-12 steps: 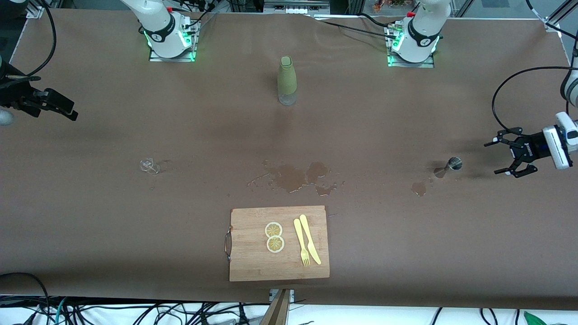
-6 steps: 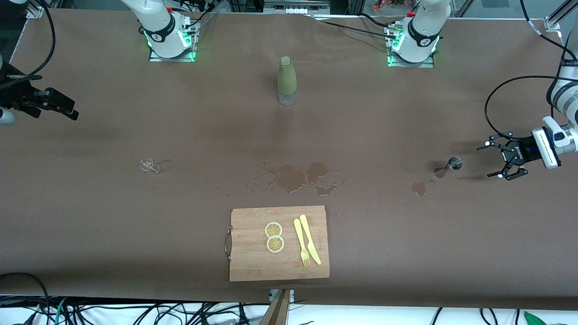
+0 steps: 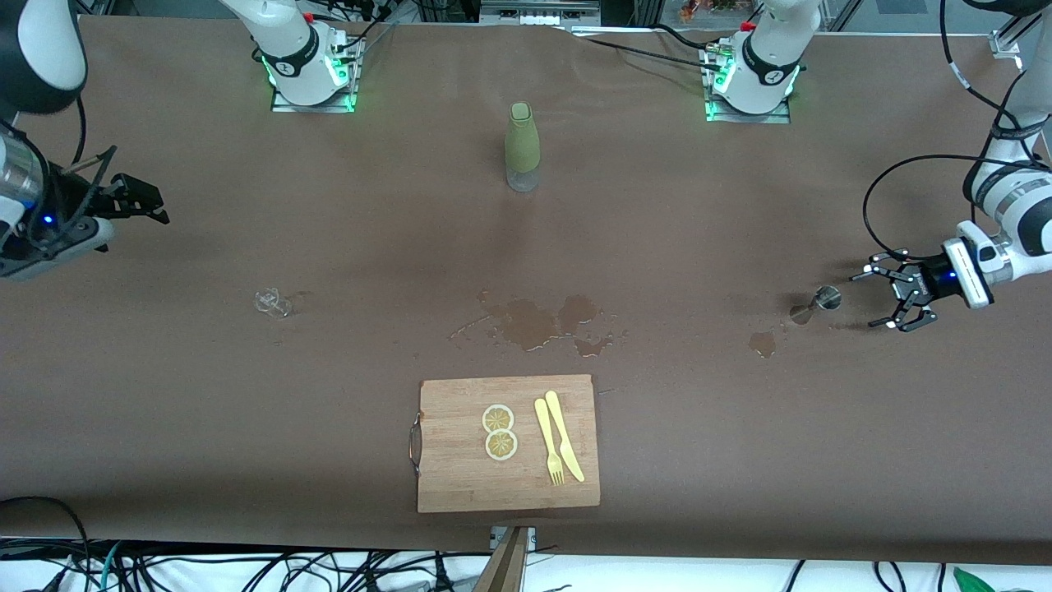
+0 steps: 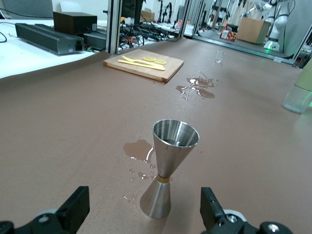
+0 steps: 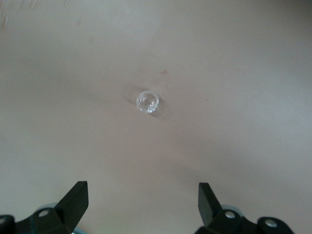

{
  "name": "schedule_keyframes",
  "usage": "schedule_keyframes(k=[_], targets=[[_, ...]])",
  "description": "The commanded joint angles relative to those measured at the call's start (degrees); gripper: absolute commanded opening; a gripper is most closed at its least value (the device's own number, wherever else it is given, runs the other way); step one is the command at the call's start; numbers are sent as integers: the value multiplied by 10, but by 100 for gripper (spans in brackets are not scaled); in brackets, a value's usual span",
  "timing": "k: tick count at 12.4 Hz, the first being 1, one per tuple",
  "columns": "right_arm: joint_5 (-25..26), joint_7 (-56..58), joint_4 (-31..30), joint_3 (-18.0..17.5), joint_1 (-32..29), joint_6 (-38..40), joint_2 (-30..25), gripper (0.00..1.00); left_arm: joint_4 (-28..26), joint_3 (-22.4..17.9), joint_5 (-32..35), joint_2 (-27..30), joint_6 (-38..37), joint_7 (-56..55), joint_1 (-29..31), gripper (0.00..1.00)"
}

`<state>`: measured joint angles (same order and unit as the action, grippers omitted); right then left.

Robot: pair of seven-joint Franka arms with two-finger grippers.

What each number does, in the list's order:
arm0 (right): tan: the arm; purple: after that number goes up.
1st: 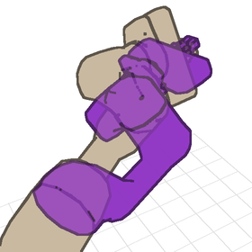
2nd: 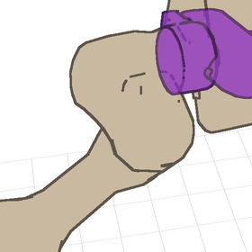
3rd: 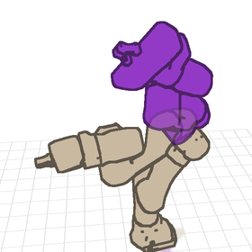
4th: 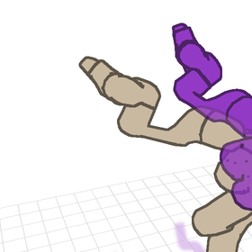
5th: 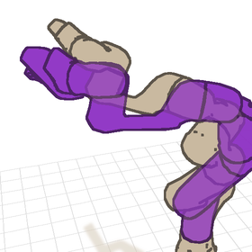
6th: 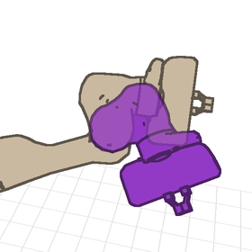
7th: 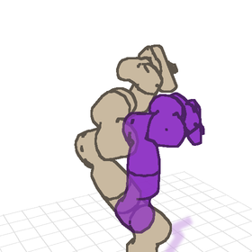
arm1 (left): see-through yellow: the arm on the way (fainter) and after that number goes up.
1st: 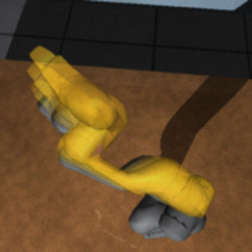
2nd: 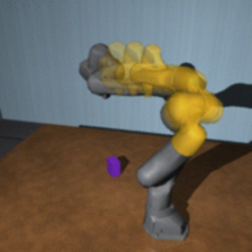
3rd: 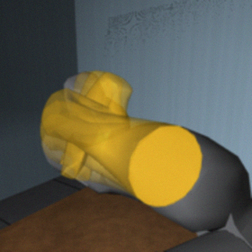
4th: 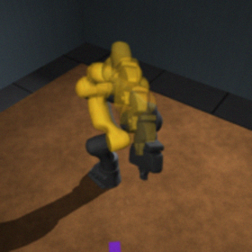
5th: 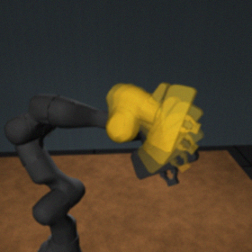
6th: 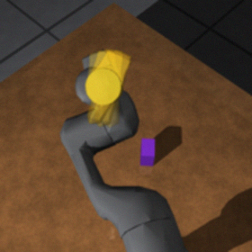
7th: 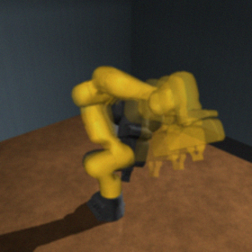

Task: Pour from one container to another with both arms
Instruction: 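Grasp the steel jigger with the left gripper while the right gripper grasps the glass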

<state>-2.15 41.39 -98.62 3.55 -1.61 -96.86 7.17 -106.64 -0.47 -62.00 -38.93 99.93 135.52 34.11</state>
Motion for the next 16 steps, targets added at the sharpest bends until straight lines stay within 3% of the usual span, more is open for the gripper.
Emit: schedule_keyframes(k=[1, 10, 16], targets=[[-74, 174, 5, 0, -44, 6, 57, 100, 8, -1, -39, -28, -23, 51, -2, 100], [-380, 624, 14, 0, -146, -6, 244, 100, 8, 0, -99, -88, -71, 151, -39, 100], [-463, 849, 50, 0, -162, -6, 361, 100, 12, 0, -136, -100, -70, 161, -64, 100]])
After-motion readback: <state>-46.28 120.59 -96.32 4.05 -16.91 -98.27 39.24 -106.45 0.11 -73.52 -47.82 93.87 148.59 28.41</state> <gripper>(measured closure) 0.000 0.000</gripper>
